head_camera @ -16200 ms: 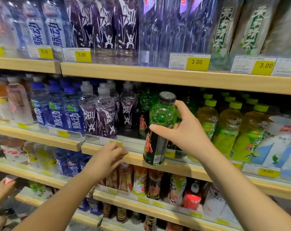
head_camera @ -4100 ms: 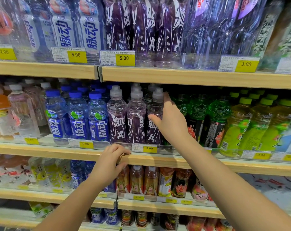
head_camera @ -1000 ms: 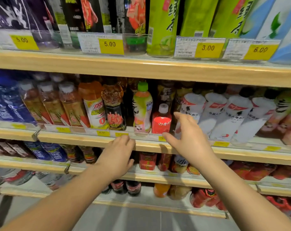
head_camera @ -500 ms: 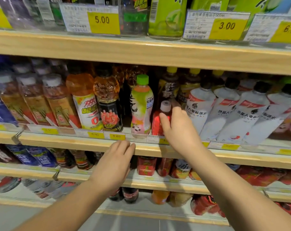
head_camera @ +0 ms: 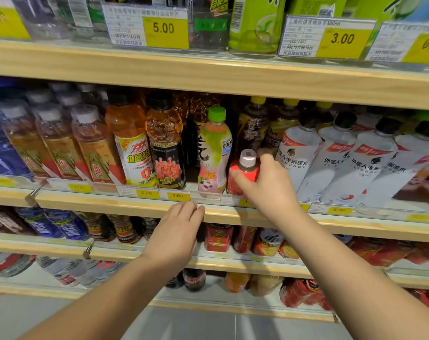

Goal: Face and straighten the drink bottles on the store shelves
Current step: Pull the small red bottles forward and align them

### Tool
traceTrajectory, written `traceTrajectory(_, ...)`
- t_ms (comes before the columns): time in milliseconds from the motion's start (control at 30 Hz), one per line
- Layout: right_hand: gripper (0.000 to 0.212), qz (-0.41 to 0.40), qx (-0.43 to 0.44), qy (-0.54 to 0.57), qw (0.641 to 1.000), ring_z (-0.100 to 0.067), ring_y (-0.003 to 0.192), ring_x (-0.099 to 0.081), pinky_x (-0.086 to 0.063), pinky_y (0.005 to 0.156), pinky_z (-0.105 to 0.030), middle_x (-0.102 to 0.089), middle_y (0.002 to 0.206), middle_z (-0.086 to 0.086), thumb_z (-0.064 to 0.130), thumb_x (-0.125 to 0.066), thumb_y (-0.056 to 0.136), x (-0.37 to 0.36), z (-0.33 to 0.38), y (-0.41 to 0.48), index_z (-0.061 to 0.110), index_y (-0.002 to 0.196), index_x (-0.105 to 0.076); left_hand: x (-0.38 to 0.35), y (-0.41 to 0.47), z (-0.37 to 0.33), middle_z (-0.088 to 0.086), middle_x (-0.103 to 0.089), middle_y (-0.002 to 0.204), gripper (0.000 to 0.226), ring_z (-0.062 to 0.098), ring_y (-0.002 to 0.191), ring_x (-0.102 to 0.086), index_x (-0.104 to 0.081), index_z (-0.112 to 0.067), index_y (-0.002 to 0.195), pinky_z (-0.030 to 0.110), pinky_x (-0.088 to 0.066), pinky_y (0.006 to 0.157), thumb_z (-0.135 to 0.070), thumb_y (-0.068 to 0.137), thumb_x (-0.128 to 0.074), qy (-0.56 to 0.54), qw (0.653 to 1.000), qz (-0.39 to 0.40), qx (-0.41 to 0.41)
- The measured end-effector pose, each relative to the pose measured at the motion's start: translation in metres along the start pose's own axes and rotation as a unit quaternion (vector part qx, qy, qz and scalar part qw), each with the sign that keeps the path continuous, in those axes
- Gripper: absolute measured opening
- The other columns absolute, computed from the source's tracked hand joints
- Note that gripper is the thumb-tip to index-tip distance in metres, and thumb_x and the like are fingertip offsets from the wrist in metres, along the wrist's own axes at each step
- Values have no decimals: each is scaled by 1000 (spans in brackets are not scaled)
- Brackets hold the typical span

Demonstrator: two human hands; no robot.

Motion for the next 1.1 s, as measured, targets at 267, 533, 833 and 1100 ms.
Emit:
traceTrajectory(267, 30, -27, 77, 31, 996, -14, 93, -52, -37, 72, -30, -57, 99, 2, 48, -63, 97, 7, -2, -16, 29, 121, -60, -3, 2, -3, -1, -29, 146, 64, 22, 137, -24, -21, -19, 153, 33, -26, 114, -15, 95, -49, -4, 1000, -13, 18)
traceTrajectory(533, 31, -65, 103, 105, 987, 0, 104, -56, -44, 81, -15, -56, 113, 29, 44, -66, 97, 36, -3, -36, 39, 127, -61, -3, 0, 0, 0, -33, 142, 65, 22, 131, -31, -27, -21, 151, 32, -33, 108, -17, 92, -54, -27, 999, -6, 26)
traceTrajectory(833, 25, -68, 26, 147, 986, -7, 67, -61, -43, 66, -22, -63, 112, 19, 57, -64, 93, 87, -18, -64, 49, 117, -61, 5, 1, -9, 8, -32, 140, 70, 27, 127, -34, -23, -32, 153, 35, -37, 102, -21, 91, -55, -9, 1000, 27, 13)
traceTrajectory(1100, 29, -84, -39, 138, 986, -3, 66, -53, -47, 68, -29, -65, 108, 10, 57, -62, 95, 136, -51, -96, 45, 121, -60, 1, 16, -60, 8, -29, 151, 69, 26, 138, -30, -26, -28, 153, 38, -33, 113, -26, 91, -56, 0, 992, 52, -117)
Point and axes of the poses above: each hand's wrist, its own y-axis towards the middle knuckle, its own x-axis out of the back of the hand, z = x × y, the point moved 4 cm from there along y, towards the middle knuckle
